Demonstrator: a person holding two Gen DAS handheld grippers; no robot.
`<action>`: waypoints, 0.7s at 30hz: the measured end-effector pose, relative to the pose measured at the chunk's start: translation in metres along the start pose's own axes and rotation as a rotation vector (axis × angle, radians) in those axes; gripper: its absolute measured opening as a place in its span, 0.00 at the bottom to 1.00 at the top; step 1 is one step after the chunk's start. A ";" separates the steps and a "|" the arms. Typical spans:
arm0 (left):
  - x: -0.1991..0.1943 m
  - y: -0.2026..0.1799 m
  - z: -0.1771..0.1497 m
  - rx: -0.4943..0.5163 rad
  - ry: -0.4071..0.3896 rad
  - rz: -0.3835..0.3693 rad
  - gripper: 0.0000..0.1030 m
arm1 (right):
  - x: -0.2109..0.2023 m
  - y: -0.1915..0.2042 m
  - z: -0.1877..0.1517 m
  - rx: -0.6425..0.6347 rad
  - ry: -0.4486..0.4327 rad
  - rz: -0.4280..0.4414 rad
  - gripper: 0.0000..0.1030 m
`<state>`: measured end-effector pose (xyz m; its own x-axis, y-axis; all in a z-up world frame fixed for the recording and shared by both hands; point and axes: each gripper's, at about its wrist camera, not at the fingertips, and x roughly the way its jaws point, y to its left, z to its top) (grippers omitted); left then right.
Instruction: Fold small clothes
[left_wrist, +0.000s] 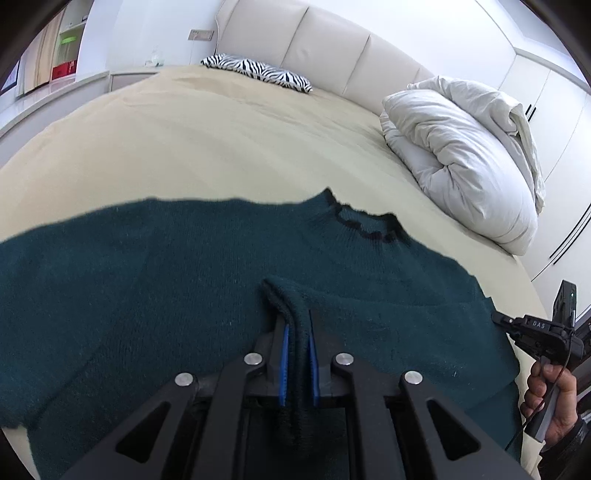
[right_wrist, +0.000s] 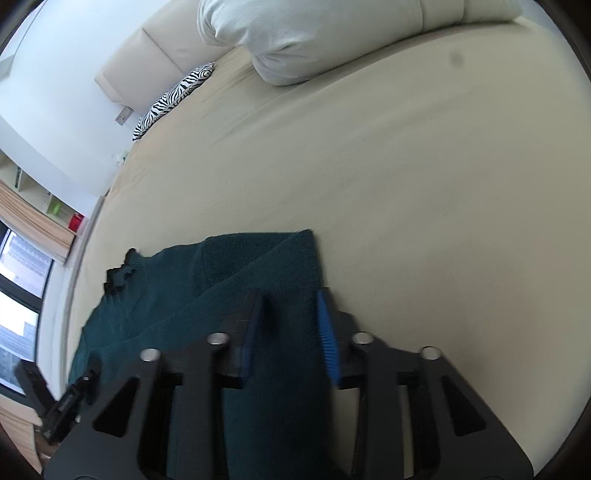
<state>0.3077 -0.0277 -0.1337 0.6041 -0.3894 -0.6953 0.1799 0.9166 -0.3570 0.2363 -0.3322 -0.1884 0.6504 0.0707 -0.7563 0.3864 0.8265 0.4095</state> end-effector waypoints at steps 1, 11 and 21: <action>-0.004 -0.002 0.003 0.008 -0.018 0.004 0.10 | -0.002 -0.008 -0.007 0.002 -0.007 0.009 0.06; 0.011 0.016 -0.008 -0.050 0.012 -0.018 0.12 | 0.008 -0.030 -0.016 0.012 -0.069 0.008 0.04; -0.032 0.006 -0.018 -0.026 -0.099 0.080 0.73 | -0.061 0.006 -0.046 -0.072 -0.149 0.051 0.13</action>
<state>0.2751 -0.0114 -0.1249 0.6895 -0.3035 -0.6576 0.1087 0.9410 -0.3204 0.1690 -0.3059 -0.1628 0.7596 0.0349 -0.6494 0.3059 0.8620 0.4042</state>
